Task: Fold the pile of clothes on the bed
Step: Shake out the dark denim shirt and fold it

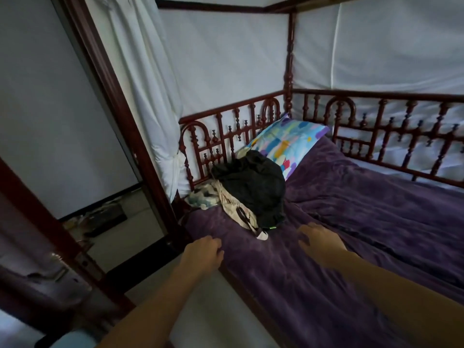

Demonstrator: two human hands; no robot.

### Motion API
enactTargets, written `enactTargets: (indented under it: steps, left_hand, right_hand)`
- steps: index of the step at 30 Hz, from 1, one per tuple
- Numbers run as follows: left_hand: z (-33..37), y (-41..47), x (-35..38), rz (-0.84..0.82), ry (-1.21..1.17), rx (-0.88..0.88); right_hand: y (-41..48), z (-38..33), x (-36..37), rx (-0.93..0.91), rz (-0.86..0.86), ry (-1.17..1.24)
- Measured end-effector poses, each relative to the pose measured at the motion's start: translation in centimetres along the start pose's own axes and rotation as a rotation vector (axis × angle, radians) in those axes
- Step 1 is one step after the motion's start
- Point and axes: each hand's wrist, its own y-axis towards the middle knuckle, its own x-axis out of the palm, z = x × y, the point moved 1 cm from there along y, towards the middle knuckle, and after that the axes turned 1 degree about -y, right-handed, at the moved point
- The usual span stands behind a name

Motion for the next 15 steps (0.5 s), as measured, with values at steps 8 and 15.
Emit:
enactTargets:
  steps: [8, 15]
  left_hand:
    - [-4.2, 16.2, 4.2, -0.14, -0.012, 0.025]
    - [-5.7, 27.0, 9.2, -0.247, -0.082, 0.084]
  right_hand:
    - [15.2, 4.0, 6.5, 0.122, -0.102, 0.045]
    - [23.3, 6.8, 11.3, 0.243, -0.288, 0.055]
